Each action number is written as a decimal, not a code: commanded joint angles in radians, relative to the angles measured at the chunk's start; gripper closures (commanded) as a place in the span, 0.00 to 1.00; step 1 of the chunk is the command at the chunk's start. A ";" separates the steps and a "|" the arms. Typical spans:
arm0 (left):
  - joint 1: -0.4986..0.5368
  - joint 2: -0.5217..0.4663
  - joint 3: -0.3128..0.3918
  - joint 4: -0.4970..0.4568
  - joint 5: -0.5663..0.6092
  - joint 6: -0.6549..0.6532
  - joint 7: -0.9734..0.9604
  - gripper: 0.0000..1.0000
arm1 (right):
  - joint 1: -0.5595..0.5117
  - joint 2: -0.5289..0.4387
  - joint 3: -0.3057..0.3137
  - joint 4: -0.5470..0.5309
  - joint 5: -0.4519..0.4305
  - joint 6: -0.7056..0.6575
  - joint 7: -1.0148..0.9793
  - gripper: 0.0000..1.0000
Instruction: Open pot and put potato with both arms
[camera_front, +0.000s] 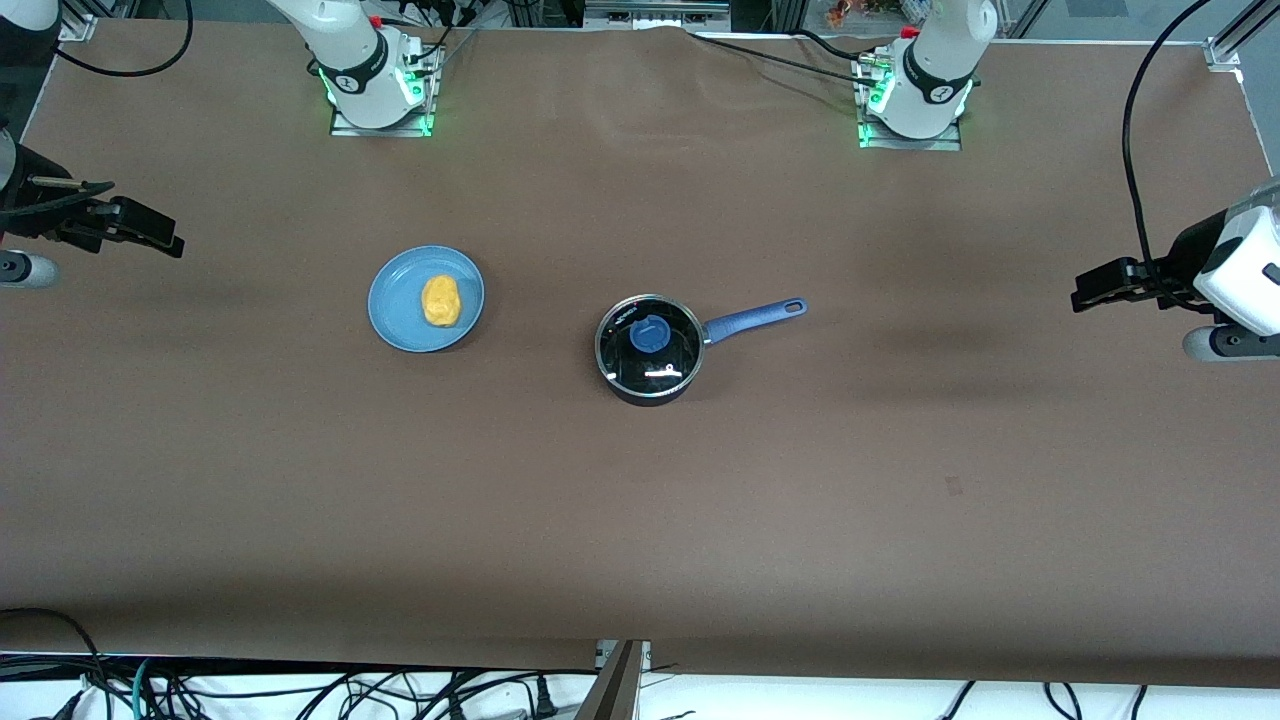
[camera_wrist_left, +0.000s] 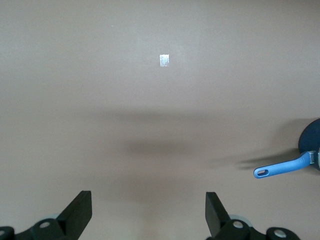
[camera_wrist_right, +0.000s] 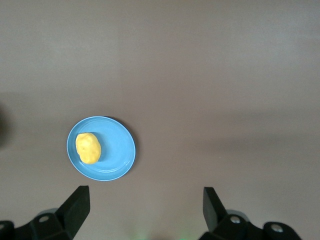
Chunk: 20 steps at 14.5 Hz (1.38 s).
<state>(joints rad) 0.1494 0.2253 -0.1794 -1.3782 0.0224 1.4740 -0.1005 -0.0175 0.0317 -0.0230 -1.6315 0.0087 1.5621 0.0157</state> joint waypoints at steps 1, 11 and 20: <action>0.009 -0.029 0.004 -0.024 -0.021 -0.006 0.024 0.00 | -0.021 -0.027 0.015 -0.022 -0.004 0.007 -0.013 0.00; -0.261 0.092 -0.058 -0.027 -0.042 0.155 -0.495 0.00 | -0.024 -0.024 0.008 -0.022 0.004 -0.011 -0.013 0.00; -0.599 0.356 -0.055 -0.024 -0.010 0.524 -0.984 0.00 | 0.105 0.039 0.020 -0.059 0.008 -0.123 0.007 0.00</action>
<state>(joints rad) -0.4033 0.5430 -0.2491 -1.4209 -0.0087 1.9539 -1.0110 0.0313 0.0694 -0.0020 -1.6715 0.0107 1.4383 0.0121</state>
